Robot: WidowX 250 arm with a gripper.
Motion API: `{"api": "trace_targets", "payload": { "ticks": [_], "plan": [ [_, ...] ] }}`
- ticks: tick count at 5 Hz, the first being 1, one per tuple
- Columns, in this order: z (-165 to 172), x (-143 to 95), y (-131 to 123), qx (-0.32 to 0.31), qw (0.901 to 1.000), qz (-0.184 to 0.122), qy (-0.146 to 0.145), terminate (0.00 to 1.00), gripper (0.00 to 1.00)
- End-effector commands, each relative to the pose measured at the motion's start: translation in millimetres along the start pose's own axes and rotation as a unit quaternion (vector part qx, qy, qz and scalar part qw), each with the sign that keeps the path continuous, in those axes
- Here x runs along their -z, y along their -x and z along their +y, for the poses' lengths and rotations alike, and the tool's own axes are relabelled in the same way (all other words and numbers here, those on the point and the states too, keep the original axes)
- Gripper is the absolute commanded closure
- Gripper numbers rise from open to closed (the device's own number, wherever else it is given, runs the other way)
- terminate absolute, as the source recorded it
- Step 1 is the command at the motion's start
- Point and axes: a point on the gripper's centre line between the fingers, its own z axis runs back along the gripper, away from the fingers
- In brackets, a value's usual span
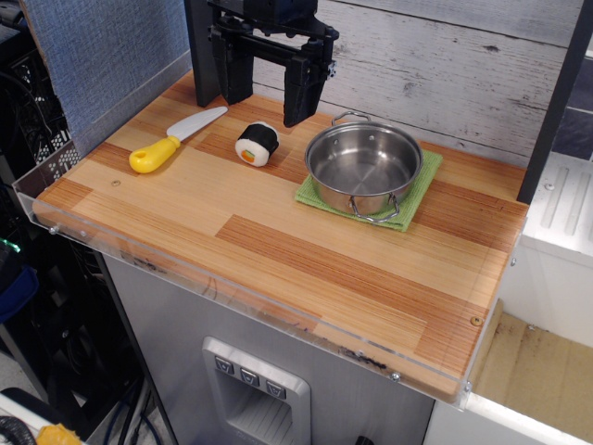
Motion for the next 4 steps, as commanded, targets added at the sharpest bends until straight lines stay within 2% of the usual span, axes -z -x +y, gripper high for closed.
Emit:
{"api": "trace_targets", "payload": {
  "ticks": [1,2,3,4],
  "plan": [
    [0,0,0,0.000,1.0000,0.000,0.000,0.00,0.00],
    [44,6,7,-0.022,0.9996,-0.014,0.000,0.00,0.00],
    [81,13,11,-0.039,0.9987,-0.028,0.017,0.00,0.00],
    [122,21,18,-0.069,0.9969,-0.039,-0.001,0.00,0.00]
  ]
}}
